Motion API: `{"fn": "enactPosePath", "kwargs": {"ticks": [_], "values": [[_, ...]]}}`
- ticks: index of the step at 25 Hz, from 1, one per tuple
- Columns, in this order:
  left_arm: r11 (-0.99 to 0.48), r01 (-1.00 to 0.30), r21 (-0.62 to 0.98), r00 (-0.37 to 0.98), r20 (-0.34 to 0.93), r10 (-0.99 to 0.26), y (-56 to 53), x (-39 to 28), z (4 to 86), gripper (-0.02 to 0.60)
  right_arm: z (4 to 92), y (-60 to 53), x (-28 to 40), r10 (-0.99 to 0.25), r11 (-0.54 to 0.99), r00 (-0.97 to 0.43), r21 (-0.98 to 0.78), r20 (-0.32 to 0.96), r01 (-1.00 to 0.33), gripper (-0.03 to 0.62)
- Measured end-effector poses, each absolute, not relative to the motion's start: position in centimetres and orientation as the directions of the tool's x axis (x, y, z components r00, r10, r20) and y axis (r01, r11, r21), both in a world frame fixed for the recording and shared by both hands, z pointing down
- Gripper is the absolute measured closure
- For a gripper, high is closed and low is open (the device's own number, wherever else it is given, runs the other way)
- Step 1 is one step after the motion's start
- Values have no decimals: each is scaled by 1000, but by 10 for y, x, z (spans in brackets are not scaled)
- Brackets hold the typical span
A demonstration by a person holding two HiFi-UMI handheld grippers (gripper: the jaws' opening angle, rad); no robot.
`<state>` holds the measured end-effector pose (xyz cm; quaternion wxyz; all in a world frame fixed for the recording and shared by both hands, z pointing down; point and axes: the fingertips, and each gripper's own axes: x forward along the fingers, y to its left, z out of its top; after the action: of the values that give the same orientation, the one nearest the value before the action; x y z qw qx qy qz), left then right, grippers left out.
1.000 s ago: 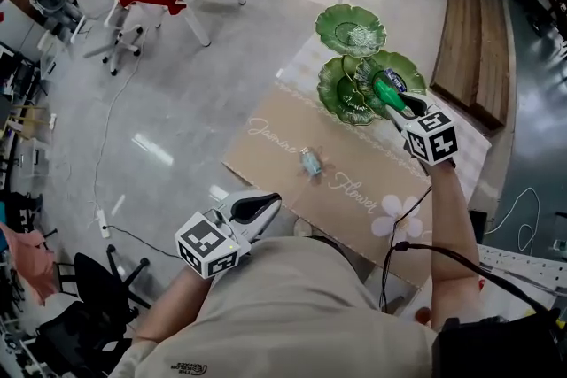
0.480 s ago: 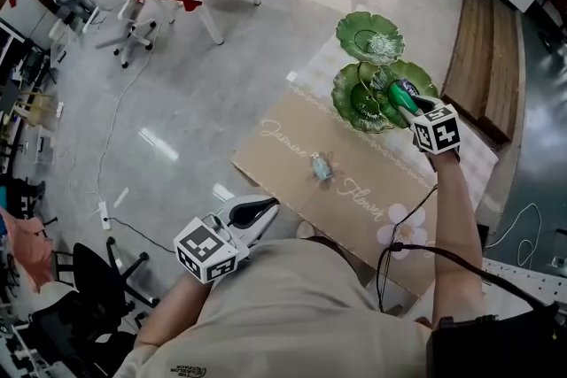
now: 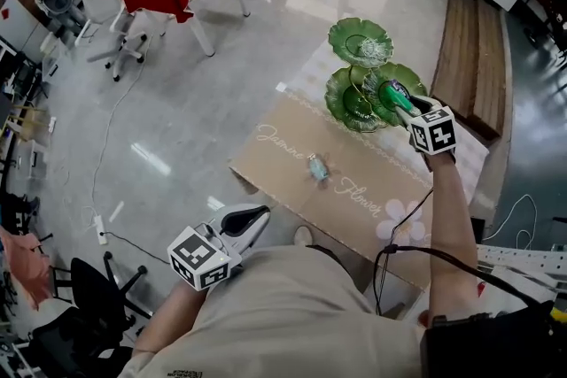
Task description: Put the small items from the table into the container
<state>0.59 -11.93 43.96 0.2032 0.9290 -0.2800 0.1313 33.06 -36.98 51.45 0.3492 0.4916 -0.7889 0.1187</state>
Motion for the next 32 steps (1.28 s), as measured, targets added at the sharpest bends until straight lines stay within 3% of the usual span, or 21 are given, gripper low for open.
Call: {"fn": "enactPosePath", "kwargs": {"ticks": [7, 21, 32], "values": [[-822, -478, 310, 865, 329, -379, -102, 3, 434, 572, 487, -297, 302, -753, 436, -280, 133, 596, -890, 402], [-888, -289, 358, 940, 280, -194, -48, -24, 432, 572, 512, -103, 181, -745, 372, -330, -50, 579, -927, 473], [-905, -206, 372, 957, 269, -107, 9, -54, 440, 572, 514, -12, 104, -751, 372, -347, -73, 562, -925, 510]]}}
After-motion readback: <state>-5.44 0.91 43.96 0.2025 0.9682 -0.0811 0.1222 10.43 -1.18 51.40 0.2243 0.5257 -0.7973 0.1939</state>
